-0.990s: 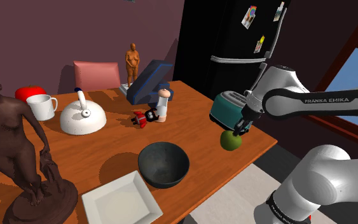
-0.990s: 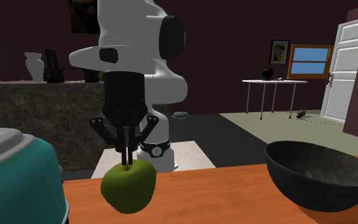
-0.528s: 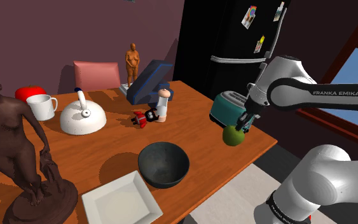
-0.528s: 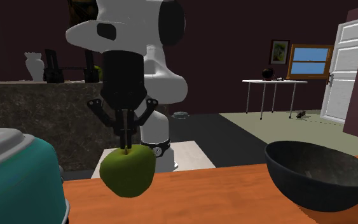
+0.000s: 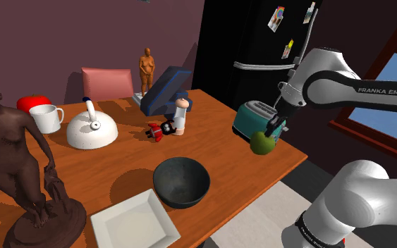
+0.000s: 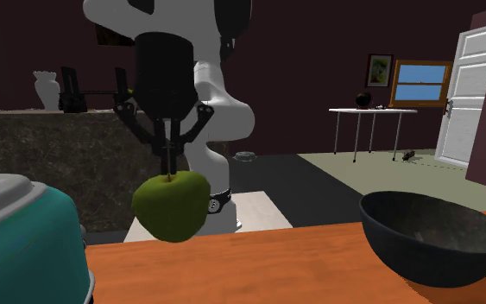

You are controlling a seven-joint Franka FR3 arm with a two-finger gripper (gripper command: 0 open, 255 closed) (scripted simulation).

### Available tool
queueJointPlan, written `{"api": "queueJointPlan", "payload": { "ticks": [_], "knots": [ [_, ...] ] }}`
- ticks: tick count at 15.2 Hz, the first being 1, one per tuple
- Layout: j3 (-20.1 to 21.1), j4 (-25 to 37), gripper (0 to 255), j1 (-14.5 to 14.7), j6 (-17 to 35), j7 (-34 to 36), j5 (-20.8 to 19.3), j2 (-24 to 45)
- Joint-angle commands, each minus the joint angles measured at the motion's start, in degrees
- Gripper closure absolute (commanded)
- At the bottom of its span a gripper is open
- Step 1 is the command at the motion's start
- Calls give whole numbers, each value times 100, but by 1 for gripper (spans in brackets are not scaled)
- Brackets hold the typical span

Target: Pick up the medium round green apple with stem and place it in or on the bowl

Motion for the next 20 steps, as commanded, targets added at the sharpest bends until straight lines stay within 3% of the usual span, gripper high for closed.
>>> {"api": "queueJointPlan", "payload": {
  "ticks": [1, 17, 20],
  "knots": [
    [21, 164, 255, 14, -182, -3, 24, -17],
    [150, 1402, 255, 94, -1323, -21, 164, 78],
    [582, 1480, 255, 276, -1385, 400, 446, 116]
  ]
}}
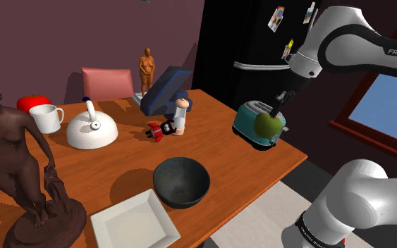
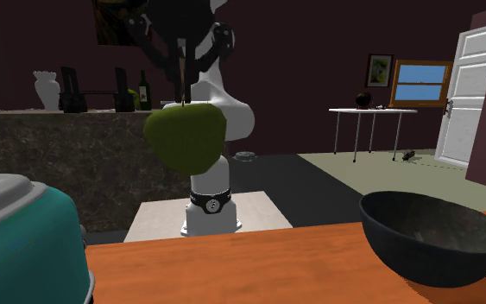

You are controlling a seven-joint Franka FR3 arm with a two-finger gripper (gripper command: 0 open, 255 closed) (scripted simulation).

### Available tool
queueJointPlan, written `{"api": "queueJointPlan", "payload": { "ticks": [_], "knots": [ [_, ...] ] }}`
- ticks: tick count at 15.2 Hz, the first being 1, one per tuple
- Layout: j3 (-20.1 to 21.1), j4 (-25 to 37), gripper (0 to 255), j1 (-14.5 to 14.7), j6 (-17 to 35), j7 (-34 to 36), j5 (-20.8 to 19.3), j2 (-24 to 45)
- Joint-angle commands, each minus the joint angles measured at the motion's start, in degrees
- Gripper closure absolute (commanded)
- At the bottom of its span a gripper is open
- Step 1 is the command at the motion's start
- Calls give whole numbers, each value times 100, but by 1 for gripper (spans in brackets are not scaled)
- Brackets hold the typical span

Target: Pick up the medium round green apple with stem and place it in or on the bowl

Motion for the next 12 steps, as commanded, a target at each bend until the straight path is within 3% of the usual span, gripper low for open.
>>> {"api": "queueJointPlan", "payload": {
  "ticks": [1, 12],
  "knots": [
    [286, 54, 255, 119, -40, 285, 188, 28],
    [1770, 920, 255, 595, -95, 1769, 1022, 831]
  ]
}}
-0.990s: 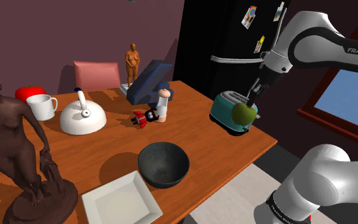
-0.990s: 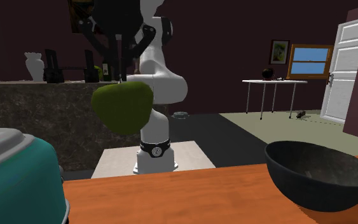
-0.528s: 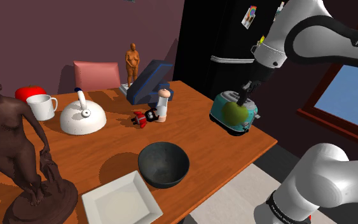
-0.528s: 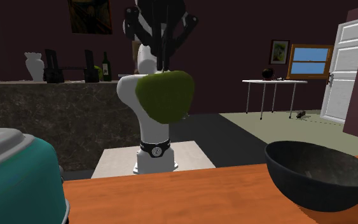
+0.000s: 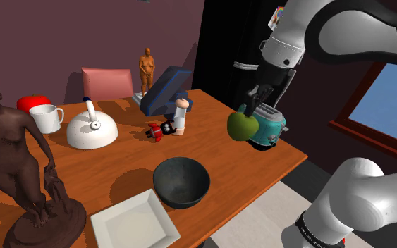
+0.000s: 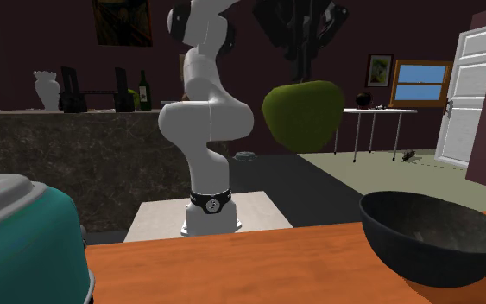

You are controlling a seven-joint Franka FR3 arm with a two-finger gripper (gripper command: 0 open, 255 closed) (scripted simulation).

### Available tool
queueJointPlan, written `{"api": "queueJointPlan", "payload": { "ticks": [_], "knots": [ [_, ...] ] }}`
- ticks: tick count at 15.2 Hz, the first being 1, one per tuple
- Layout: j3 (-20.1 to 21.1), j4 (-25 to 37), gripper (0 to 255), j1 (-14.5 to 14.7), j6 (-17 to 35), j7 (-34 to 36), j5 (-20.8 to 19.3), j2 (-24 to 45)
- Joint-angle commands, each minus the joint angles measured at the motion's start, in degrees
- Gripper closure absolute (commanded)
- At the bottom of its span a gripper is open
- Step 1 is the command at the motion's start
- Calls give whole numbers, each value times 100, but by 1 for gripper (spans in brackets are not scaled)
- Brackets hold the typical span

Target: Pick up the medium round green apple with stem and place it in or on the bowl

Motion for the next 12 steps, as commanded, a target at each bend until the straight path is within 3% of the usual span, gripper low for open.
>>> {"api": "queueJointPlan", "payload": {
  "ticks": [1, 12],
  "knots": [
    [275, 152, 255, 58, 63, 281, 125, 203],
    [1714, 1816, 255, 46, -4, 1781, 278, 1713]
  ]
}}
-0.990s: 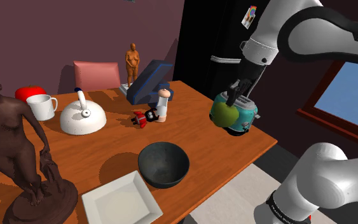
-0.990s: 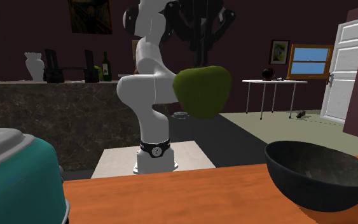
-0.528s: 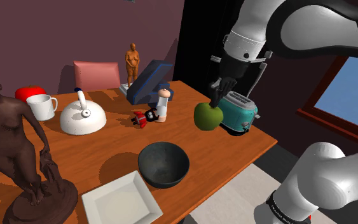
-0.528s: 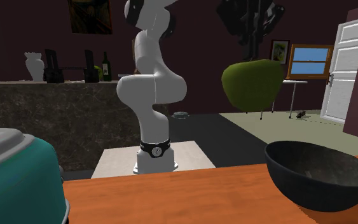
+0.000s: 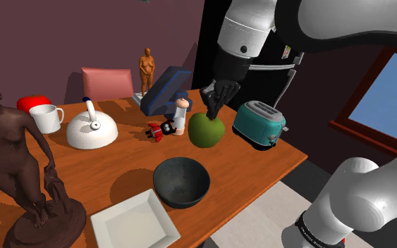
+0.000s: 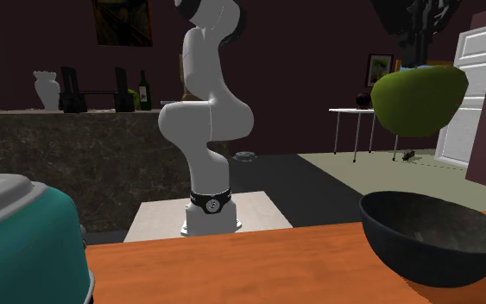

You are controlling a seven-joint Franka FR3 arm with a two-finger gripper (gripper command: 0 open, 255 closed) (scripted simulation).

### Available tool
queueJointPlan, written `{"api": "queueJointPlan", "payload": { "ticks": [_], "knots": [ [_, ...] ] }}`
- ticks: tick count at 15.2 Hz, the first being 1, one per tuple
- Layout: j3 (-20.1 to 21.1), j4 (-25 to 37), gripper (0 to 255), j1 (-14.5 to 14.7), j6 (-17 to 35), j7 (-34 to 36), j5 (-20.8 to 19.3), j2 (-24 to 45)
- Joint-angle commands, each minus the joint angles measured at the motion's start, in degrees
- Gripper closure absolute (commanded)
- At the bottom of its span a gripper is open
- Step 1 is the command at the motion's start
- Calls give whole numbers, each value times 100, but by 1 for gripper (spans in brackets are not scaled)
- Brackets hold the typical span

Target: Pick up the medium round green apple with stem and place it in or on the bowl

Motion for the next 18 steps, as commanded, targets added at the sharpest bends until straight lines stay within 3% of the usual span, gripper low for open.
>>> {"api": "queueJointPlan", "payload": {
  "ticks": [1, 3, 18],
  "knots": [
    [290, 400, 255, -48, -26, 308, -58, 363],
    [526, 721, 255, -86, -61, 559, -137, 653],
    [673, -478, 255, -4, 1074, 607, -30, 582]
  ]
}}
